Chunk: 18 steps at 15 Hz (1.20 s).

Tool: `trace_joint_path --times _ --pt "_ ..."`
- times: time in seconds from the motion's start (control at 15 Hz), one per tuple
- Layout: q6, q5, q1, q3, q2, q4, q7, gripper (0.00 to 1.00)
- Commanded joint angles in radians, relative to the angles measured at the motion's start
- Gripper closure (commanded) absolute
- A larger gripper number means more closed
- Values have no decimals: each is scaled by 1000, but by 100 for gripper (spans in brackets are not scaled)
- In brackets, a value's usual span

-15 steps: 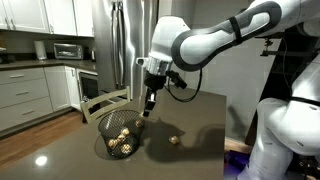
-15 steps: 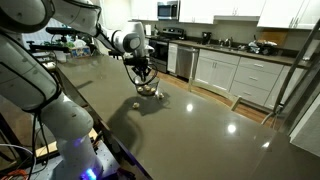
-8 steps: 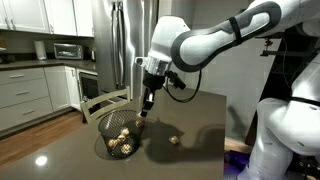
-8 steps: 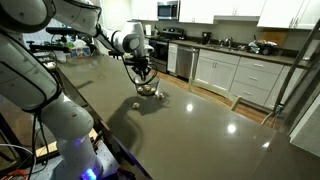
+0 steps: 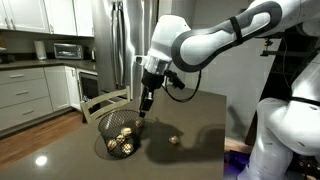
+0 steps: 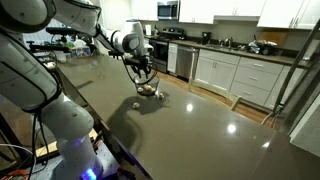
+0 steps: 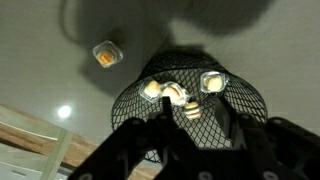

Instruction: Pick up the all candy from the table and put them in the black basket.

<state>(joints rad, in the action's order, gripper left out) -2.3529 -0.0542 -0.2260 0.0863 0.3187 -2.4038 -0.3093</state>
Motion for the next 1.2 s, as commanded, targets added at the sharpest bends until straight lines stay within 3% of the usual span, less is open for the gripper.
trace_joint_path --times 0.0,0.13,0.27,0.73,1.13 --pt "-20 -22 -1 -11 7 -4 -32 19" --pt "-2 -5 7 -10 10 0 -18 7" --pt "19 19 19 -6 9 4 3 0" --pt "135 127 85 -2 6 6 90 0" --pt "292 78 96 -44 4 2 58 0"
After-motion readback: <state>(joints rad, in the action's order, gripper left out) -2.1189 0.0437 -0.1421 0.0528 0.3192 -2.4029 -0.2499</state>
